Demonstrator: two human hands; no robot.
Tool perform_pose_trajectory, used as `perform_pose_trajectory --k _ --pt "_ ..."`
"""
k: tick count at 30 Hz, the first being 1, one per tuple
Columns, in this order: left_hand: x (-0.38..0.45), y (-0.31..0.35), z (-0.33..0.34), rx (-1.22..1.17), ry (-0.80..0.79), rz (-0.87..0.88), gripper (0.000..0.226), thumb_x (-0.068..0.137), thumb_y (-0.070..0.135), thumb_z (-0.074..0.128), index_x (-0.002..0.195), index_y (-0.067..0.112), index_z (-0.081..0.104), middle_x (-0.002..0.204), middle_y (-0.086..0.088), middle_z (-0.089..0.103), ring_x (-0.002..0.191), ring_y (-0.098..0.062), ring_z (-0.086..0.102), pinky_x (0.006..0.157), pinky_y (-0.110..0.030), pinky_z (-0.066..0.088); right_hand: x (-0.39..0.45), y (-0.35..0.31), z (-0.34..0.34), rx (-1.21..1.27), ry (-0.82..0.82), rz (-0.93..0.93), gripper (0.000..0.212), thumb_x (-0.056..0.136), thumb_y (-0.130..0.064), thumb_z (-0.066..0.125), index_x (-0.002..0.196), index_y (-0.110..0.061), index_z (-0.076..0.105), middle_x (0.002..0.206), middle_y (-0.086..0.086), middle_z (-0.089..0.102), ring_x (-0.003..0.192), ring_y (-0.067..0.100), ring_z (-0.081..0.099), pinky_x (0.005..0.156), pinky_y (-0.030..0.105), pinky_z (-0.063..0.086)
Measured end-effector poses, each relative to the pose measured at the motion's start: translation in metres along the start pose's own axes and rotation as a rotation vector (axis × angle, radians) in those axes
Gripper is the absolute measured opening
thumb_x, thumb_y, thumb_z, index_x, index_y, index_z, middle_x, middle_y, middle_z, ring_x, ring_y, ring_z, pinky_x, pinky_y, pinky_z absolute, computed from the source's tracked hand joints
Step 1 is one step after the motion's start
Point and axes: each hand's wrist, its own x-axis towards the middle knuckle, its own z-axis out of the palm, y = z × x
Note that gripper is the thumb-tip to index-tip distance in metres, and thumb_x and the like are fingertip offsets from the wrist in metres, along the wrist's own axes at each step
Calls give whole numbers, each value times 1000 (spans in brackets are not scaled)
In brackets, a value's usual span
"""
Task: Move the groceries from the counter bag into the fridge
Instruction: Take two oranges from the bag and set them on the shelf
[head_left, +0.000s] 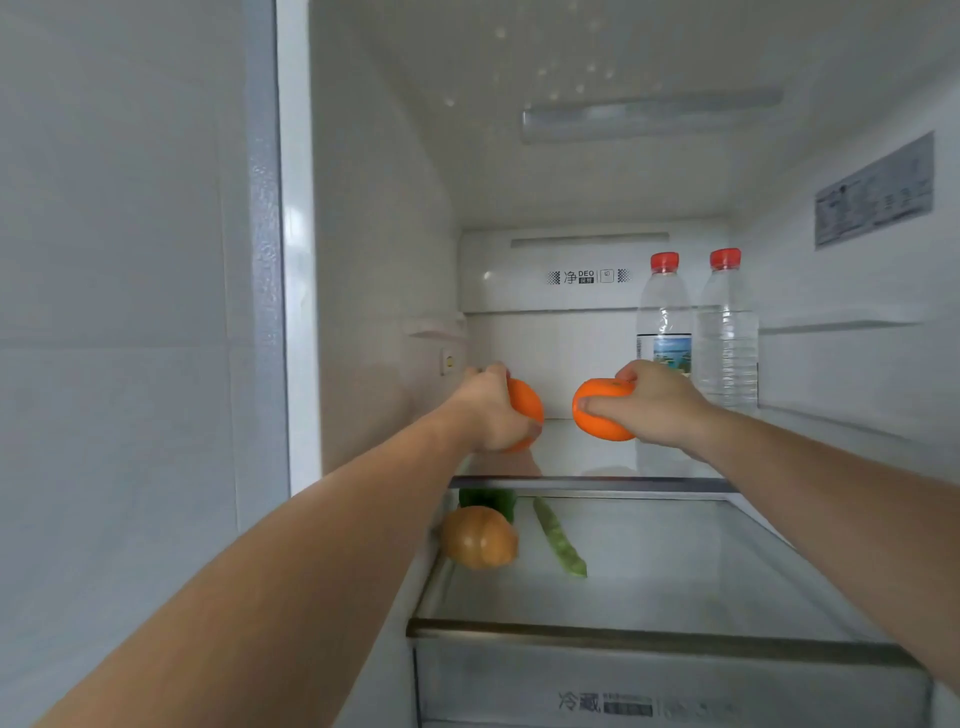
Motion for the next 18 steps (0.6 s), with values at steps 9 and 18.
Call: perform_pose_trajectory --k 9,18 --pt "28 9 19 -17 -4 16 77 84 39 68 146 15 29 143 -12 37 127 -29 44 101 -32 38 41 14 14 -171 -192 -21 67 84 -39 69 137 -9 42 133 13 49 114 29 53 90 36 48" --pt "44 21 28 145 -17 132 64 88 41 63 141 19 35 138 -8 40 120 -30 47 100 -42 43 58 26 10 -404 -171 -77 62 85 -48 62 132 -12 49 130 15 45 109 31 53 92 39 48"
